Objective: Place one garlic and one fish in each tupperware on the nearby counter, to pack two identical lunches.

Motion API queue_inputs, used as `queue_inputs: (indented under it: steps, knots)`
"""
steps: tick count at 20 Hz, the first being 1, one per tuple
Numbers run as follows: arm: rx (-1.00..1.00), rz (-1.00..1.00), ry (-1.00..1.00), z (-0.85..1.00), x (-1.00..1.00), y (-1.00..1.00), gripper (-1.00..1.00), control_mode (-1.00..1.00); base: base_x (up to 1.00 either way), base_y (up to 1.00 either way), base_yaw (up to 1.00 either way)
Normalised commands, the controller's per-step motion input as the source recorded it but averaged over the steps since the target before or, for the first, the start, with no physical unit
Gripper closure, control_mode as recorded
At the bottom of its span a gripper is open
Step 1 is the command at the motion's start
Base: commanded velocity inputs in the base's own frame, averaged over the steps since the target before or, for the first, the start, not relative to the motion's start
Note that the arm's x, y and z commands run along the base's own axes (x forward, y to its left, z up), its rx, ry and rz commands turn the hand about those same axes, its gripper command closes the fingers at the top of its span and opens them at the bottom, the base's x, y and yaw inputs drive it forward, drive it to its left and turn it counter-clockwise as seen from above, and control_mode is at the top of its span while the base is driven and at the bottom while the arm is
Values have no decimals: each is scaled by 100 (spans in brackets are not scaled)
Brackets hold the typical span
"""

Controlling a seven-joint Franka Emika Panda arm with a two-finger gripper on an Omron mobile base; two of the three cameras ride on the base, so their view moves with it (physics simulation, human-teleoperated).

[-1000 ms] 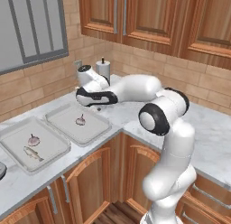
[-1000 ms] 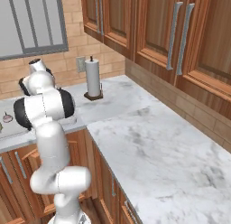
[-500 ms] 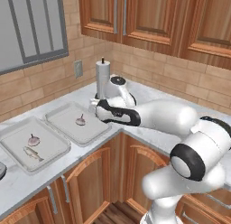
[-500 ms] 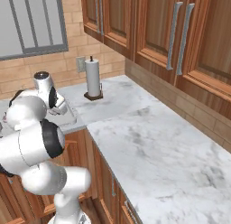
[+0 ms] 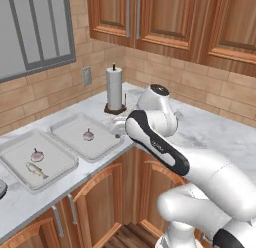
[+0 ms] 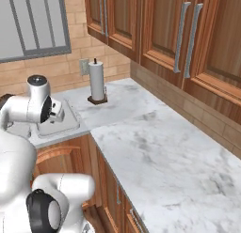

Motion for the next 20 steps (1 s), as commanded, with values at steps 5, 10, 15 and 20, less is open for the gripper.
queue_inputs:
  steps: [5, 10, 15, 20]
  knots:
    - [-8, -4, 0, 36, -100, 34, -100, -100, 0, 0, 0]
    - [0, 0, 0, 0, 0, 0, -100, 100, -100, 64, -17]
    - [0, 0, 0, 0, 0, 0, -100, 100, -100, 69, -15]
    - [0, 0, 0, 0, 0, 0, -100, 100, -100, -9, -11]
